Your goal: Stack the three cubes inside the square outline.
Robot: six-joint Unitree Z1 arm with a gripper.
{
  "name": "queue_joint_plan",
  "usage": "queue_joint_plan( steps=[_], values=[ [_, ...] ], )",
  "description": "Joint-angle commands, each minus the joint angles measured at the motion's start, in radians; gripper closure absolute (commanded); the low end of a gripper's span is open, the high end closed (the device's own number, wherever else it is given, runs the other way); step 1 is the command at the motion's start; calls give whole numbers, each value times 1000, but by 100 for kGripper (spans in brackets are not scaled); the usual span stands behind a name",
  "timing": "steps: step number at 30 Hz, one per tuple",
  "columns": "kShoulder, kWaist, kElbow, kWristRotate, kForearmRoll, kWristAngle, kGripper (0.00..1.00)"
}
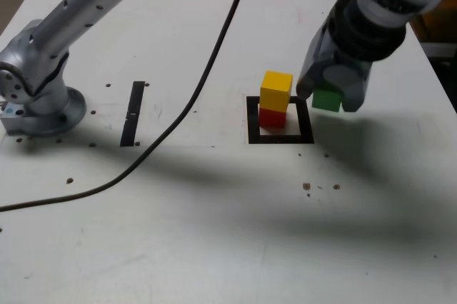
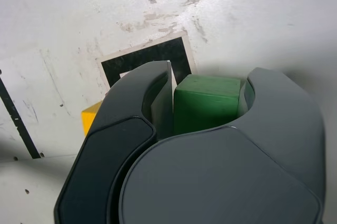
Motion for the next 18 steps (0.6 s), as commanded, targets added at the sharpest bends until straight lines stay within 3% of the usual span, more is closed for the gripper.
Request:
queue_joint_plan(
  steps=[1,6,10,14,18],
  values=[
    [-52,-24,-37,2,16,10,97],
    [-145,-63,-69,3,30,36,98],
    [-242,-65,21,-2,33,51,98],
    [-287,-45,118,-13,33,38,98],
    [-315,-31,193,-41,33,-3,98]
  ],
)
